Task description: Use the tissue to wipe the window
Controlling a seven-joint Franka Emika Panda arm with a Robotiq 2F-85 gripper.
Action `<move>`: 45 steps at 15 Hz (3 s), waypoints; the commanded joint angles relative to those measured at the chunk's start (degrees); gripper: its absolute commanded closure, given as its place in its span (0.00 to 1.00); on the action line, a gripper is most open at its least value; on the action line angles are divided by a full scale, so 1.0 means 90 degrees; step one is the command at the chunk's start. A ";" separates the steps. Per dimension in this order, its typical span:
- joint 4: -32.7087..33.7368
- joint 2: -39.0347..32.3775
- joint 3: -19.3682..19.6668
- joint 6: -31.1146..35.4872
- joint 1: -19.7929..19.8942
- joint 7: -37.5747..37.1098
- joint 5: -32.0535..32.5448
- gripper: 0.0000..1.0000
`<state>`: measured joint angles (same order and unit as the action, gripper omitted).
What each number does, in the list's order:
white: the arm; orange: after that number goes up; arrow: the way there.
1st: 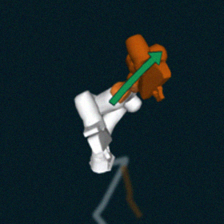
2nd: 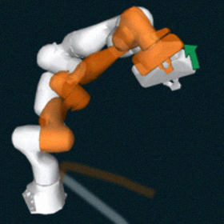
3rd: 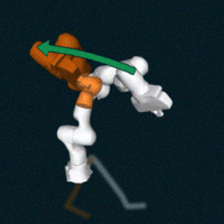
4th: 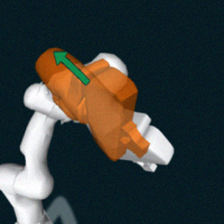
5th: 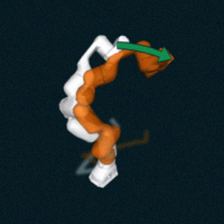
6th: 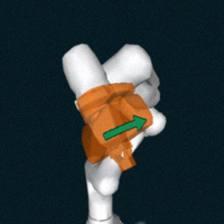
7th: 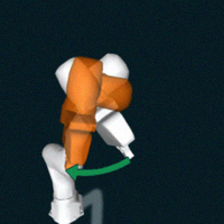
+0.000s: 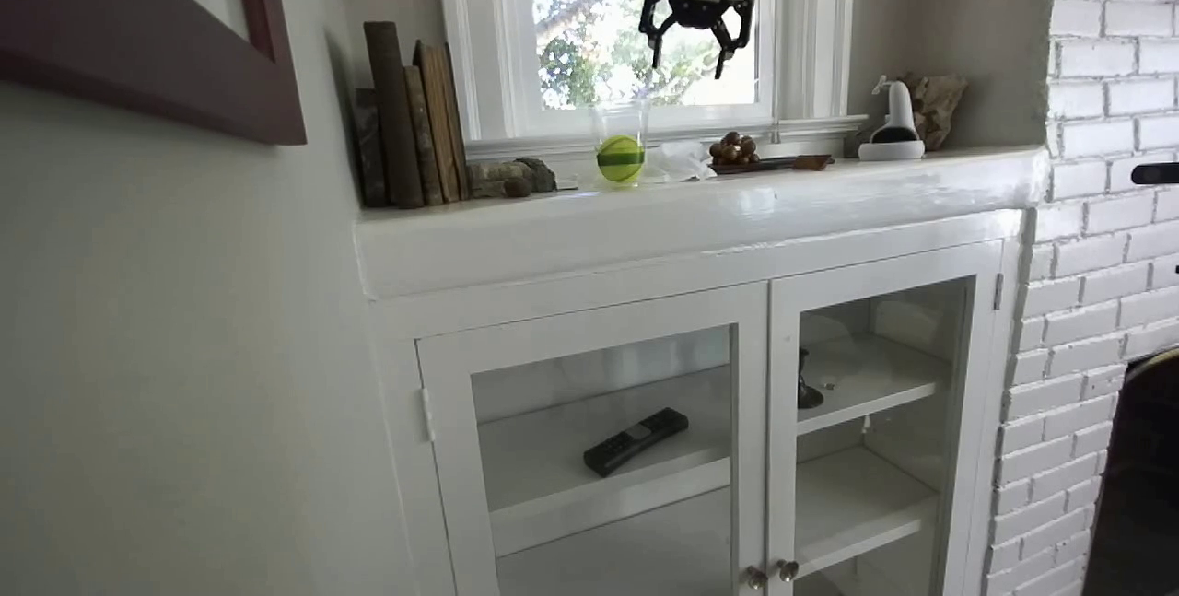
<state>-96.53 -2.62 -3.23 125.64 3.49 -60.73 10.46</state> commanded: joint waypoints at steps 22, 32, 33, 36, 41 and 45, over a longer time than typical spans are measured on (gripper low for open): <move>0.0489 -0.1002 0.0437 -0.0267 -0.0480 -0.0053 -0.0651 0.00; 0.1096 -0.1680 0.0490 -0.0062 -0.0437 0.0244 -0.1159 0.00; 0.1171 -0.1753 0.0490 -0.0089 -0.0441 0.0249 -0.1211 0.00; 0.1377 -0.1943 0.0493 -0.0160 -0.0458 0.0265 -0.1300 0.04; 0.1607 -0.2151 0.0499 -0.0232 -0.0472 0.0269 -0.1360 0.46; 0.1702 -0.2223 0.0493 -0.0253 -0.0474 0.0275 -0.1431 0.75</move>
<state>-84.27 -21.05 0.64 125.13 -0.31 -59.77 0.10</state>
